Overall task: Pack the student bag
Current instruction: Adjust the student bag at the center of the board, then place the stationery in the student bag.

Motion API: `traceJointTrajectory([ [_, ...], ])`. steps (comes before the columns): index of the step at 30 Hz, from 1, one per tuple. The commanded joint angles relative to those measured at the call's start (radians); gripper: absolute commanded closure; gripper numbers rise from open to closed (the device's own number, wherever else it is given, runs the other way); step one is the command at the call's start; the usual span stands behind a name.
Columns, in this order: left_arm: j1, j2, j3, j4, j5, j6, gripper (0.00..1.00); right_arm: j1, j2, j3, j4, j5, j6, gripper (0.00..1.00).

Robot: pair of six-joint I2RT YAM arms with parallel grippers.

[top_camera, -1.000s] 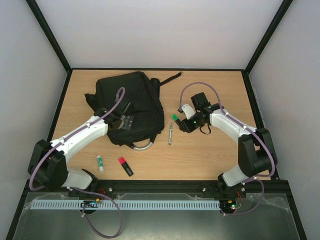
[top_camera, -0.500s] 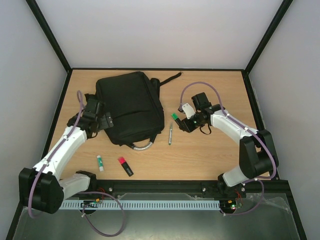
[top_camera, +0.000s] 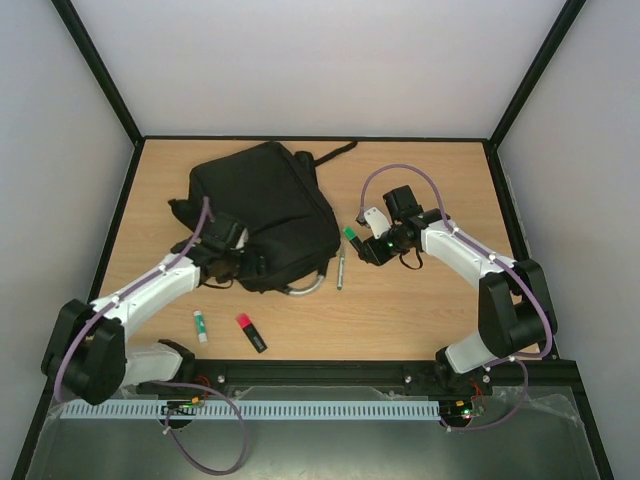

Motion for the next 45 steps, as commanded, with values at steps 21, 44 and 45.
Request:
traceJointTrajectory([
  [21,-0.168,0.32,0.522,-0.14,-0.453,0.427,0.18,0.0,-0.01,-0.014,-0.003,0.0,-0.006,0.95],
  [44,-0.295,0.547,0.56,-0.072,-0.963,0.577,0.21,-0.002,-0.013,-0.02,-0.003,0.013,-0.008,0.95],
  [45,-0.296,0.537,0.543,-0.071,-0.977,0.578,0.21,-0.001,-0.013,-0.021,-0.003,0.013,-0.008,0.95],
])
